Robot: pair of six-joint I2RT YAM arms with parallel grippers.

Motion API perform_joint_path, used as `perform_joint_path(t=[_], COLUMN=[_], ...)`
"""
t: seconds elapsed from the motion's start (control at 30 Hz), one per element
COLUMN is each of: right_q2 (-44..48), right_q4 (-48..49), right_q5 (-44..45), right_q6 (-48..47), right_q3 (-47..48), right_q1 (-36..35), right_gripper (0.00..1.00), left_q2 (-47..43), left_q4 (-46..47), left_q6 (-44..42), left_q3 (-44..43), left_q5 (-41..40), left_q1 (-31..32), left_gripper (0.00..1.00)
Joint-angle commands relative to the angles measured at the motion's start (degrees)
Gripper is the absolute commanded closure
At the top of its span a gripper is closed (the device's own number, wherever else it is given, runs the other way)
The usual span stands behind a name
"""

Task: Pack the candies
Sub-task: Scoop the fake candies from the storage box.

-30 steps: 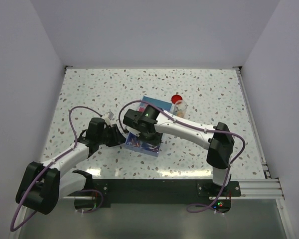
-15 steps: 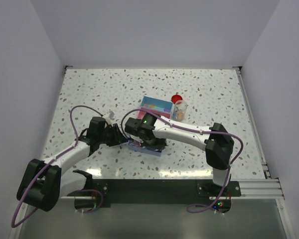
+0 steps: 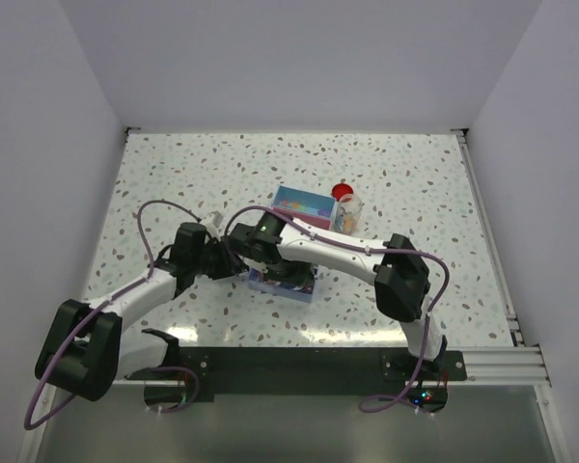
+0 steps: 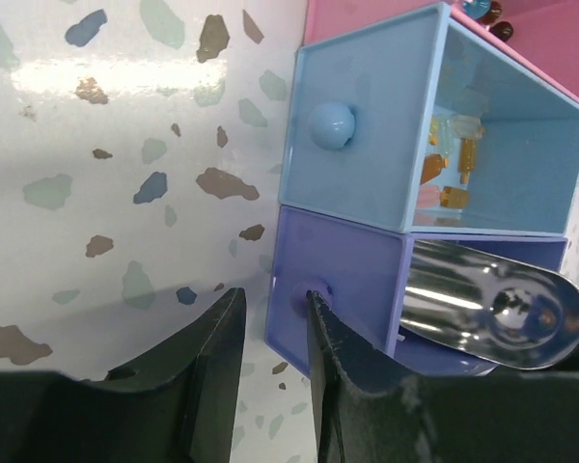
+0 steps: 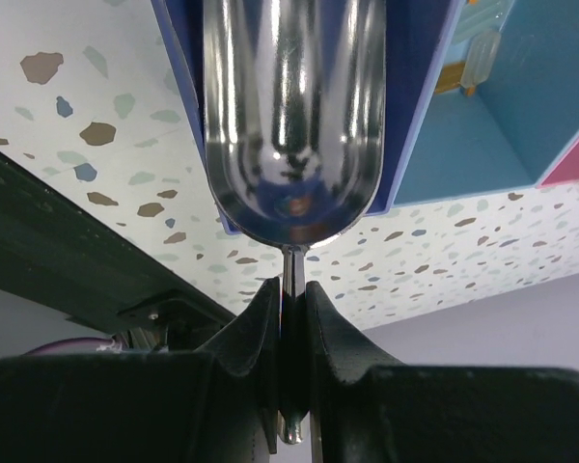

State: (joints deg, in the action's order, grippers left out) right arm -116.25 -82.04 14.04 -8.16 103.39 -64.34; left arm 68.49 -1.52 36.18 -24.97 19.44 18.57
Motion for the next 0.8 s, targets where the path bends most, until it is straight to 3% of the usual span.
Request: perform_joint_path(t=[0.0, 0.27, 0.63, 0.77], right_q2=[-3.4, -0.4, 0.7, 4.7], right_q4=[-5.1, 9.8, 20.7, 27.8], right_q5=[-4.4, -7.9, -5.3, -11.8], right_q6=[0.5, 0.7, -1.1, -0.2], right_q3=[1.7, -3.3, -1.3, -7.7], right_q1=[-0.9, -0.9, -1.1, 0.3], right_gripper=[1.0, 1.0, 1.0, 1.0], left_q2=[1.1, 2.5, 2.5, 2.2], left_q4=[3.8, 4.2, 3.6, 3.5], left_q6=[-0.6, -0.6, -0.9, -1.0], left_q3=[-1.7, -1.7, -1.5, -1.4], left_q5=[1.8, 2.6, 3.5, 3.5], left_q1=[1.9, 3.1, 3.7, 3.6], left_gripper=[0.64, 0.64, 0.66, 0.67])
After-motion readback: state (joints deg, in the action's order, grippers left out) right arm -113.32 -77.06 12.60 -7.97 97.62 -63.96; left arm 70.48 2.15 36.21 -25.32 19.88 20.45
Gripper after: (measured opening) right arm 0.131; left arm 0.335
